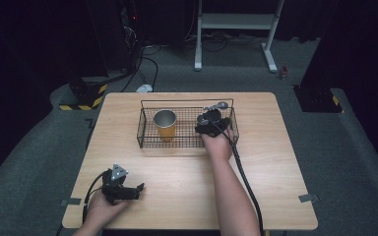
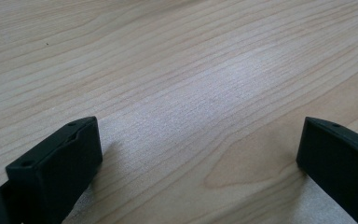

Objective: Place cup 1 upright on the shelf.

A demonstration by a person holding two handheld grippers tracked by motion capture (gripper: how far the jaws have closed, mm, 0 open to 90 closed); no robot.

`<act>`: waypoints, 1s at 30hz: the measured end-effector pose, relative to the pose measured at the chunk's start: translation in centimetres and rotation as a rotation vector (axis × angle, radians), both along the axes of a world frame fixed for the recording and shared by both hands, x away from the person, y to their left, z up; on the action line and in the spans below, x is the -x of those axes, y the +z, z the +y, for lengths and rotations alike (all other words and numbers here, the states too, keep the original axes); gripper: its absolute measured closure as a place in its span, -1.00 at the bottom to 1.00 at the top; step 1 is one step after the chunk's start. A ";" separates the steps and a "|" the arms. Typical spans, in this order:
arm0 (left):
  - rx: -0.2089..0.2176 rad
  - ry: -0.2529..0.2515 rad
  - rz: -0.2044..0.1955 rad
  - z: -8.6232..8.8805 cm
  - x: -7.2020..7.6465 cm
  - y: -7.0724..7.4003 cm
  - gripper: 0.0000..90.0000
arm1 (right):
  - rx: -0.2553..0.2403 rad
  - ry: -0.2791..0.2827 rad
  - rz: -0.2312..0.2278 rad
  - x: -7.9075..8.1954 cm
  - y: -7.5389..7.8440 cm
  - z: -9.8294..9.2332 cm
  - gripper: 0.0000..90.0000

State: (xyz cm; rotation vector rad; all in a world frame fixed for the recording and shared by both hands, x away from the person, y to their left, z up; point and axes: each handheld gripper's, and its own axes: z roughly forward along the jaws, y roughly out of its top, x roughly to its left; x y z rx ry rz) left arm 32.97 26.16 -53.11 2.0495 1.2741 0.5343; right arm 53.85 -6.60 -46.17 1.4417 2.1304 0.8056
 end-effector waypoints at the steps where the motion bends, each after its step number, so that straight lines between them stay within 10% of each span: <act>1: 0.000 0.000 0.000 0.0 0.0 0.0 -0.99 | 0.000 0.002 0.000 0.0 0.0 0.0 -0.59; 24: -0.001 0.000 -0.001 0.0 0.0 0.0 -0.99 | 0.009 0.004 0.034 0.2 -0.2 0.0 -0.77; 30: -0.003 -0.001 0.000 0.0 0.0 0.0 -0.99 | 0.014 0.002 -0.015 0.5 0.7 -0.3 -0.78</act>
